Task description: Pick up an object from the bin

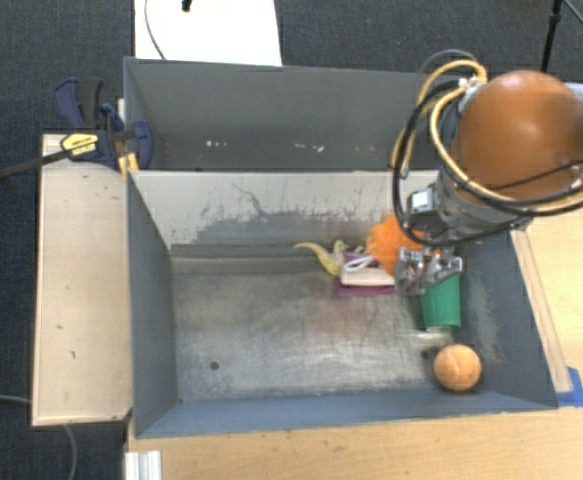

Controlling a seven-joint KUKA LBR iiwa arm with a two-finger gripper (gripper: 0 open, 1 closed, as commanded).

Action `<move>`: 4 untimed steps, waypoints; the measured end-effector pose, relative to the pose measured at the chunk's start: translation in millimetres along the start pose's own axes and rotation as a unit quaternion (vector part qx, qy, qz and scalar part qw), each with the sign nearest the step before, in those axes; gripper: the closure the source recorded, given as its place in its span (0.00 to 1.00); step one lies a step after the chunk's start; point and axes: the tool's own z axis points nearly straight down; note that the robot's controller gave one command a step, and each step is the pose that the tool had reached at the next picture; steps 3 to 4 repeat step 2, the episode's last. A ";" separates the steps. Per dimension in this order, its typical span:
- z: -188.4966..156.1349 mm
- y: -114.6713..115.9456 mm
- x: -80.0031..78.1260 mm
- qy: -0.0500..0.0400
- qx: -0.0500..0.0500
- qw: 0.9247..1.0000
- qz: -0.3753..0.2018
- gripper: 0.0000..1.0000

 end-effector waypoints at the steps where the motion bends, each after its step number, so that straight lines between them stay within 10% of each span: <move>1: 0.0 0.1 0.1 0.000 0.000 1.000 0.001 1.00; 4: 33.3 7.8 7.0 -0.001 0.003 1.000 -0.002 1.00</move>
Offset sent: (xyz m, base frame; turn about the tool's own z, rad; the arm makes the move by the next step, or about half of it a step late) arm -0.0161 -0.0081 -0.0539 0.0019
